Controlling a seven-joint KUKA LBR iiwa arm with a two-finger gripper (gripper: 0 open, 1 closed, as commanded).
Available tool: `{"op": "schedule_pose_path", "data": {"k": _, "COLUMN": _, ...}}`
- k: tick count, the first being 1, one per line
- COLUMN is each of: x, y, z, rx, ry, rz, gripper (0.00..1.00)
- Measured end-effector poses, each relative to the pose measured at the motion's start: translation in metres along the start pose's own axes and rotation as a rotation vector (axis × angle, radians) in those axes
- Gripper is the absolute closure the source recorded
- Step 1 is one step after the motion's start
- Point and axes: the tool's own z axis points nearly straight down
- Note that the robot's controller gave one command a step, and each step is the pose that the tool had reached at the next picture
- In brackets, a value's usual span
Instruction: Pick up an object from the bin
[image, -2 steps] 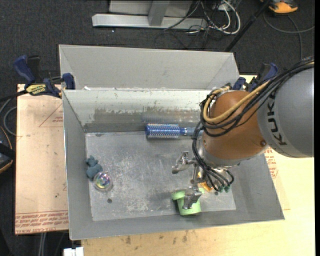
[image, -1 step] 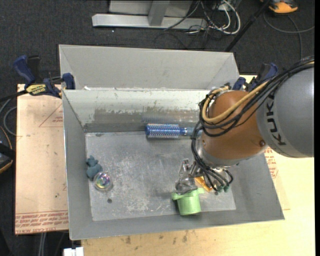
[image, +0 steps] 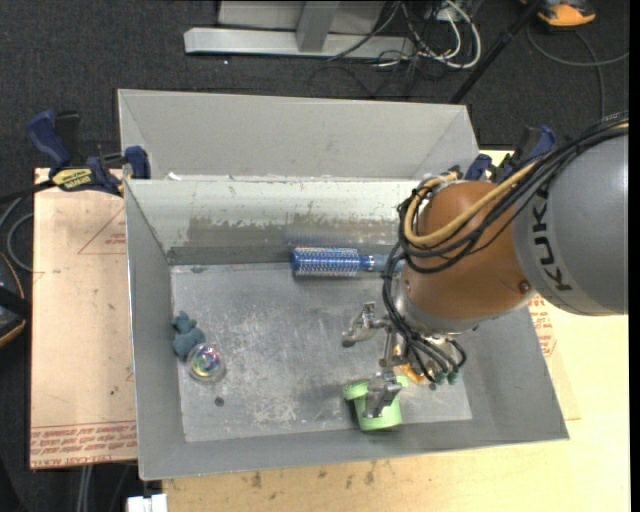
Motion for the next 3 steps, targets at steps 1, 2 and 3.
{"op": "schedule_pose_path", "data": {"k": 1, "x": 0.0, "y": -0.032, "z": 0.093, "rx": 0.006, "ry": -0.031, "rz": -0.438, "gripper": 0.0}}
{"op": "schedule_pose_path", "data": {"k": 2, "x": 0.011, "y": -0.107, "z": 0.089, "rx": 0.007, "ry": -0.016, "rz": -0.67, "gripper": 0.0}}
{"op": "schedule_pose_path", "data": {"k": 3, "x": 0.013, "y": -0.106, "z": 0.09, "rx": 0.003, "ry": -0.006, "rz": -0.671, "gripper": 1.0}}
